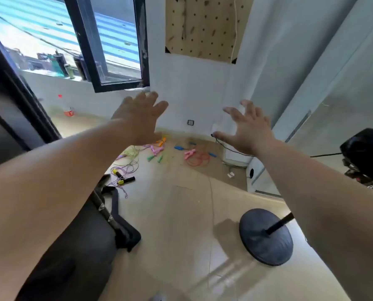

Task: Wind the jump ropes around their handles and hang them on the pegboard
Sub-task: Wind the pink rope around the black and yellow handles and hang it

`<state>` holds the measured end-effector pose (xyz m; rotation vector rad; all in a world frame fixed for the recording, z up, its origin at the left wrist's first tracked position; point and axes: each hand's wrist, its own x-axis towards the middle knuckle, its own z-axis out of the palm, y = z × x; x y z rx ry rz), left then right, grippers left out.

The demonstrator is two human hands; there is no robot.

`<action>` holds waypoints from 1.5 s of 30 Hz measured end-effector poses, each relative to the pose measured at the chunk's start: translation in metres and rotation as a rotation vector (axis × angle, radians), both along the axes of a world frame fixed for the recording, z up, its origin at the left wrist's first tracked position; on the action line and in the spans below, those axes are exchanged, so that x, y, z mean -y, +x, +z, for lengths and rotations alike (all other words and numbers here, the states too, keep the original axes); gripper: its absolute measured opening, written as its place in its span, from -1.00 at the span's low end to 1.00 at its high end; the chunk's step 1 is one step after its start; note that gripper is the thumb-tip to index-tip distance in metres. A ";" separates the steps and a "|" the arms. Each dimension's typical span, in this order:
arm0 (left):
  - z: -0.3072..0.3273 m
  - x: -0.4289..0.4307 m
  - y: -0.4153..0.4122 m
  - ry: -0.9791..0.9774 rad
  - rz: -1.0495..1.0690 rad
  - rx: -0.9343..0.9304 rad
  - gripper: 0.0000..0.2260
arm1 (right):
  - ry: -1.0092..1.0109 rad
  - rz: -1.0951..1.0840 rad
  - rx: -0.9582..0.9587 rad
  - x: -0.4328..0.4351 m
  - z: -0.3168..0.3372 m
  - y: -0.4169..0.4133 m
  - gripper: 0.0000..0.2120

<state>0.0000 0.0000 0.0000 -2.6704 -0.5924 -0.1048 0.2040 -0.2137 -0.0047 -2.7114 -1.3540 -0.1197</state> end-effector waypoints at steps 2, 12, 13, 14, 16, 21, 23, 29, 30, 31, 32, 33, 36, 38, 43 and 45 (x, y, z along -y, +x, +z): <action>-0.005 -0.028 0.012 -0.056 0.051 -0.028 -0.23 | -0.026 -0.012 -0.039 -0.026 -0.012 0.011 -0.20; -0.063 -0.162 0.111 -0.410 0.219 0.008 -0.12 | -0.144 -0.025 -0.118 -0.155 -0.072 0.148 -0.14; -0.069 -0.175 0.124 -0.435 0.243 0.014 -0.12 | -0.146 -0.023 -0.127 -0.170 -0.076 0.166 -0.15; -0.074 -0.187 0.137 -0.465 0.276 0.018 -0.13 | -0.153 -0.022 -0.144 -0.185 -0.080 0.184 -0.16; -0.084 -0.209 0.162 -0.521 0.341 0.019 -0.15 | -0.165 -0.017 -0.192 -0.216 -0.090 0.217 -0.17; -0.112 -0.261 0.215 -0.600 0.464 0.013 -0.22 | -0.239 0.067 -0.332 -0.294 -0.120 0.285 -0.22; -0.122 -0.285 0.233 -0.629 0.495 0.018 -0.24 | -0.261 0.085 -0.376 -0.324 -0.131 0.305 -0.27; -0.156 -0.383 0.271 -0.708 0.569 0.029 -0.22 | -0.356 0.125 -0.497 -0.418 -0.164 0.346 -0.32; -0.161 -0.403 0.274 -0.721 0.584 0.034 -0.22 | -0.358 0.121 -0.516 -0.436 -0.167 0.351 -0.34; -0.167 -0.424 0.277 -0.732 0.595 0.037 -0.22 | -0.353 0.114 -0.532 -0.454 -0.170 0.356 -0.36; -0.172 -0.446 0.279 -0.743 0.605 0.039 -0.23 | -0.353 0.107 -0.542 -0.472 -0.173 0.360 -0.38; -0.177 -0.467 0.280 -0.756 0.615 0.040 -0.23 | -0.354 0.099 -0.552 -0.491 -0.176 0.364 -0.39; -0.188 -0.528 0.287 -0.833 0.660 0.042 -0.25 | -0.380 0.087 -0.592 -0.545 -0.181 0.372 -0.39; -0.194 -0.563 0.296 -0.870 0.664 0.022 -0.26 | -0.402 0.086 -0.607 -0.579 -0.186 0.378 -0.39; -0.210 -0.630 0.326 -0.925 0.642 0.039 -0.31 | -0.413 0.070 -0.636 -0.653 -0.201 0.401 -0.39; -0.218 -0.653 0.334 -0.944 0.661 0.057 -0.32 | -0.448 0.085 -0.634 -0.681 -0.210 0.415 -0.37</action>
